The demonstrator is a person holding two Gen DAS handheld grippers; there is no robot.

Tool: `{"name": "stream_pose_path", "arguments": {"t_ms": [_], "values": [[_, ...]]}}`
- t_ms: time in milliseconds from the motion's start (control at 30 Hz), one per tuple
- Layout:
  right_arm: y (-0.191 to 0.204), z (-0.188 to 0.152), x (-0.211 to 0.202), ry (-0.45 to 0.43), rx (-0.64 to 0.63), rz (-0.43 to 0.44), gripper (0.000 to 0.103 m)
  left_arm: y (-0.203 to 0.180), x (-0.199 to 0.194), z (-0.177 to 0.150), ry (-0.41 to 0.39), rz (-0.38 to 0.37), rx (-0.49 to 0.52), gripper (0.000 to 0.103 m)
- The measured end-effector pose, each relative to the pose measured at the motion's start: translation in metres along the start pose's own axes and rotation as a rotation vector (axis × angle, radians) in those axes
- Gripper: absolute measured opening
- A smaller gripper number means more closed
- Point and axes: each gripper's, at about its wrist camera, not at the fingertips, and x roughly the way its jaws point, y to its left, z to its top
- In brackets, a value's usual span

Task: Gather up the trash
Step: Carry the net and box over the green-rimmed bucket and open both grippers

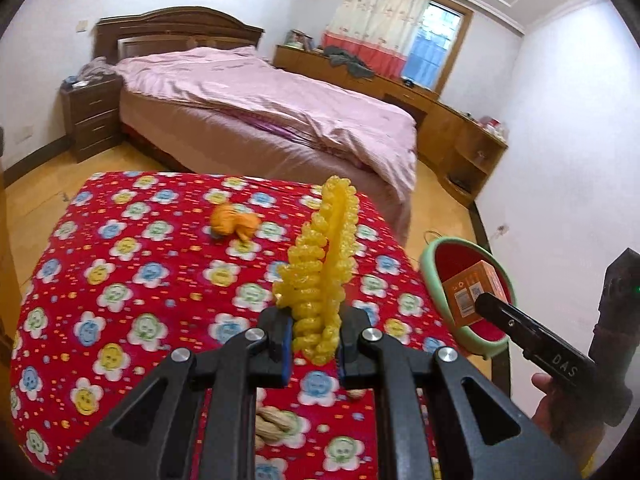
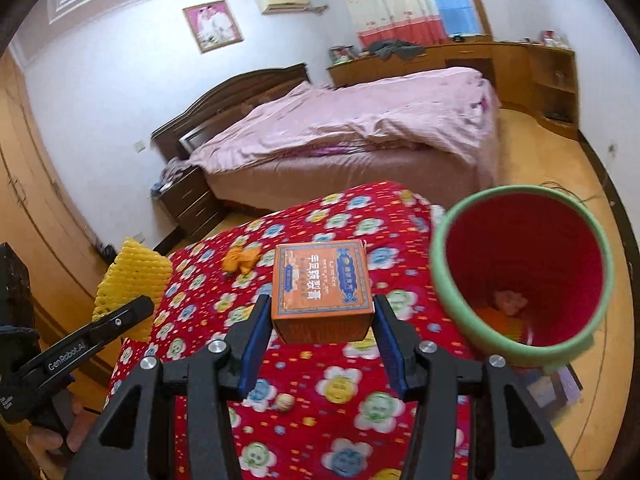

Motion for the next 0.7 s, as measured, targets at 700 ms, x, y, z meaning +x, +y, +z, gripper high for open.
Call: {"name": "stream_pose_path", "arguments": {"t_ms": [700], "values": [[-0.132, -0.008, -0.028, -0.028, 0.209, -0.177, 0.053, -0.131, 0.085, -0.008, 0.137, -0.139, 0.218, 0.015]]}}
